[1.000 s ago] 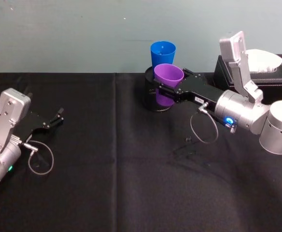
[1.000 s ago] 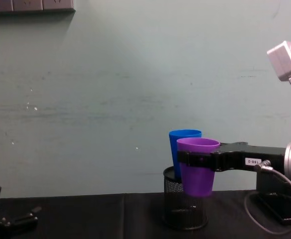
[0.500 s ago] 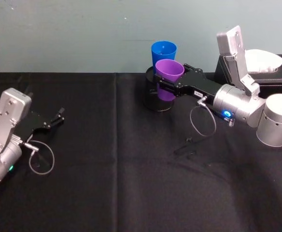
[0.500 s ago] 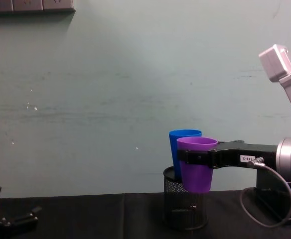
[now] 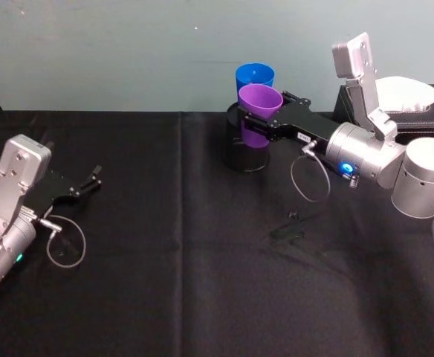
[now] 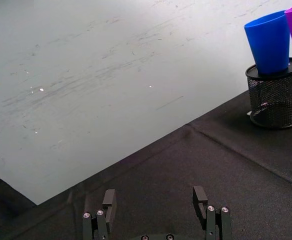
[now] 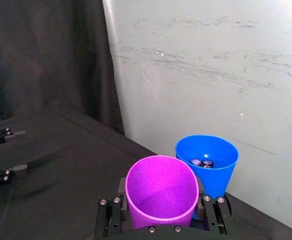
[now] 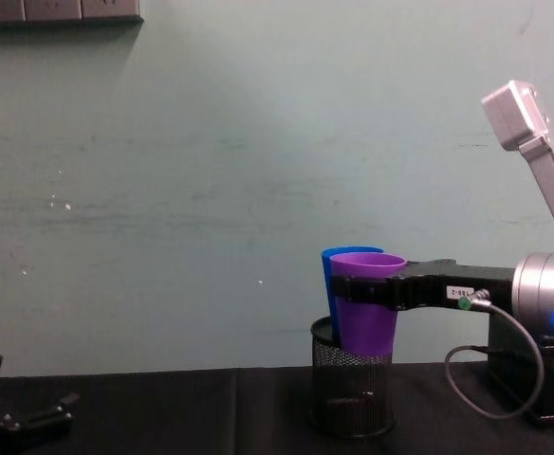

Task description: Pick up one cup with a gripper and tap it against the other cup.

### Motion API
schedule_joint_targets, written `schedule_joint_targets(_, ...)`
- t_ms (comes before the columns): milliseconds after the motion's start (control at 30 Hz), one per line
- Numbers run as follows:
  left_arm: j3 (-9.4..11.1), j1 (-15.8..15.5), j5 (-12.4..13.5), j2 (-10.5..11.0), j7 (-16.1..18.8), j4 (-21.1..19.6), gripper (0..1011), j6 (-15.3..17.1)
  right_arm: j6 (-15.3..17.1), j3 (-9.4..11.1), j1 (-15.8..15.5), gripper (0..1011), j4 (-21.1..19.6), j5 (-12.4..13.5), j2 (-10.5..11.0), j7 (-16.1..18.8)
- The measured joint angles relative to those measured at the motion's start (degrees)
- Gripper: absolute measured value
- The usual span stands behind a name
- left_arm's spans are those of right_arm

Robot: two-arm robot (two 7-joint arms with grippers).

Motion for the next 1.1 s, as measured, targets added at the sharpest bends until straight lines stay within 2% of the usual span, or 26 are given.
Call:
schedule_joint_targets(567,0.0,0.0,0.0,0.0,0.0,0.0,1004,0.0,-0.3,0.3,1.9,732,2.5,-0.5,-1.2,0.5)
schedule_joint_targets(1100,0.0,0.0,0.0,0.0,0.0,0.0,1005,0.0,-0.7,0.8,5.5,732,8.2,-0.3,-2.9,2.1)
